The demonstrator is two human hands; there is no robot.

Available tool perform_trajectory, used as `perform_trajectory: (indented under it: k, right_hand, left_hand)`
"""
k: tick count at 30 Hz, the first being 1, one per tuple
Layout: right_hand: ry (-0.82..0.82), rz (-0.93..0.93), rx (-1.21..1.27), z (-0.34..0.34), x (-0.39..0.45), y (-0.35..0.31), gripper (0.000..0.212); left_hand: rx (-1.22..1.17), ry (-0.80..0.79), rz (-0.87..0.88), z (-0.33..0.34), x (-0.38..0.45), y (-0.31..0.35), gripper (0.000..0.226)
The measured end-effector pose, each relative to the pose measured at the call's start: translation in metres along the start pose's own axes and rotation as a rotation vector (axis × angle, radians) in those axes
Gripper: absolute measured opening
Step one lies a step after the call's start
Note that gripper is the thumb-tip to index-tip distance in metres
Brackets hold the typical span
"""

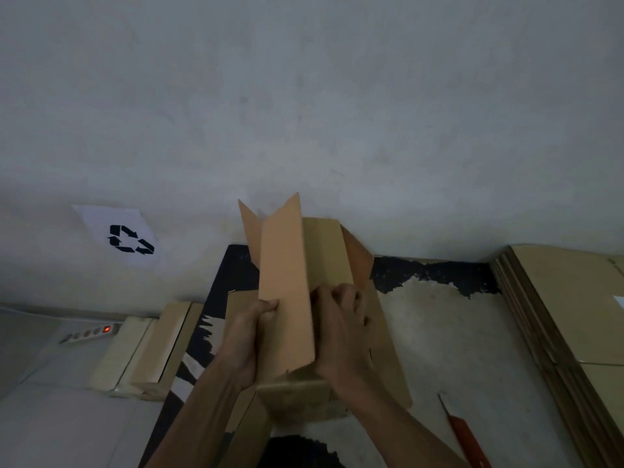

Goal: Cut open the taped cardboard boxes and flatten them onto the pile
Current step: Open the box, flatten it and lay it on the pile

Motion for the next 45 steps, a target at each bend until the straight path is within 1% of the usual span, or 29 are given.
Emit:
perform_trajectory:
  k: [2,3,6,8,9,12,14,17,18,20,21,23,25,26,27,28,30,31,32,33,34,35,36,37,39,40,42,43,45]
  right_hand:
    - [0.028,0.011,0.014,-0.009,0.007,-0.001,0.054]
    - [0.002,0.049,0.063,-0.015,0.012,0.002,0.059]
    - [-0.137,0.162,0.402,-0.036,0.025,0.017,0.092]
    - [-0.197,0.183,0.608,-0.047,0.029,0.029,0.111]
    - [-0.232,0.185,0.678,-0.052,0.029,0.036,0.113]
    - [-0.351,0.198,0.706,-0.067,0.026,0.053,0.099]
    - [-0.378,0.241,0.584,-0.079,0.024,0.065,0.096]
    - [-0.404,0.315,0.308,-0.094,0.014,0.082,0.101]
    - [-0.430,0.337,0.235,-0.095,0.009,0.089,0.090]
    - [-0.521,0.396,0.151,-0.097,-0.008,0.099,0.055]
    - [-0.579,0.433,0.175,-0.097,-0.019,0.100,0.047]
    - [-0.705,0.524,0.319,-0.094,-0.045,0.095,0.048]
    - [-0.757,0.552,0.477,-0.086,-0.064,0.082,0.047]
    - [-0.712,0.513,0.493,-0.082,-0.068,0.078,0.041]
    - [-0.618,0.450,0.520,-0.078,-0.067,0.072,0.038]
    - [-0.471,0.403,0.565,-0.072,-0.064,0.076,0.041]
    - [-0.133,0.475,0.740,-0.069,-0.058,0.090,0.035]
    - [-0.002,0.517,0.827,-0.069,-0.057,0.093,0.032]
    - [0.084,0.521,0.886,-0.069,-0.055,0.096,0.039]
    - [0.130,0.490,0.901,-0.072,-0.053,0.092,0.047]
    - [0.174,0.468,0.870,-0.071,-0.050,0.097,0.054]
    - [0.218,0.462,0.856,-0.075,-0.048,0.096,0.058]
    - [0.252,0.501,0.878,-0.071,-0.044,0.105,0.057]
    - [0.265,0.563,0.956,-0.067,-0.040,0.109,0.053]
    - [0.253,0.684,1.093,-0.055,-0.030,0.120,0.050]
    - [0.280,0.670,1.094,-0.056,-0.021,0.123,0.049]
    - [0.374,0.596,1.064,-0.067,-0.004,0.128,0.048]
    - [0.407,0.578,1.056,-0.073,0.003,0.128,0.051]
    - [0.409,0.576,1.100,-0.078,0.014,0.127,0.047]
  left_hand:
    - [-0.003,0.043,-0.009,-0.005,0.002,0.002,0.027]
    - [-0.016,0.053,-0.007,-0.007,0.004,0.003,0.029]
    - [-0.042,0.020,-0.015,-0.004,0.007,0.005,0.042]
    - [-0.047,0.003,-0.014,-0.001,0.007,0.007,0.028]
    - [-0.042,0.005,-0.015,-0.001,0.009,0.007,0.021]
    - [-0.041,0.000,-0.024,-0.001,0.011,0.007,0.025]
    - [-0.040,0.001,-0.026,-0.001,0.011,0.006,0.029]
    - [-0.071,-0.002,-0.029,-0.002,0.010,0.007,0.033]
    - [-0.087,0.002,-0.030,-0.003,0.011,0.008,0.034]
    - [-0.103,0.024,-0.025,-0.004,0.012,0.009,0.027]
    - [-0.112,0.031,-0.028,-0.004,0.012,0.009,0.024]
    - [-0.119,0.040,-0.043,-0.004,0.010,0.008,0.026]
    - [-0.103,0.028,-0.051,-0.003,0.007,0.009,0.040]
    - [-0.076,0.021,-0.054,-0.002,0.005,0.010,0.048]
    - [-0.041,0.017,-0.053,0.000,0.003,0.009,0.053]
    - [-0.005,0.018,-0.043,0.002,0.001,0.011,0.054]
    - [0.053,0.045,0.031,0.000,-0.004,0.020,0.048]
    - [0.057,0.052,0.088,-0.001,-0.007,0.027,0.049]
    - [0.077,0.050,0.156,-0.002,-0.012,0.036,0.057]
    - [0.163,0.044,0.216,-0.002,-0.018,0.045,0.068]
    - [0.312,0.048,0.265,0.002,-0.025,0.056,0.071]
    - [0.453,0.083,0.310,0.004,-0.031,0.065,0.060]
    - [0.581,0.179,0.349,0.001,-0.034,0.074,0.044]
    - [0.699,0.289,0.391,-0.004,-0.037,0.086,0.035]
    - [0.853,0.435,0.453,-0.014,-0.038,0.108,0.025]
    - [0.916,0.483,0.447,-0.023,-0.033,0.115,0.023]
    - [1.023,0.528,0.339,-0.046,-0.014,0.118,0.027]
    - [1.034,0.523,0.255,-0.056,-0.004,0.114,0.031]
    - [0.935,0.448,0.124,-0.071,0.015,0.095,0.033]
Point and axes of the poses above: each hand's wrist, its own x-axis towards the middle knuckle, its own z-axis out of the palm, y = z × x, the point moved 7 cm from there along x, towards the middle knuckle, and after that the axes turned 14 degrees about x, right-handed, at the moved point
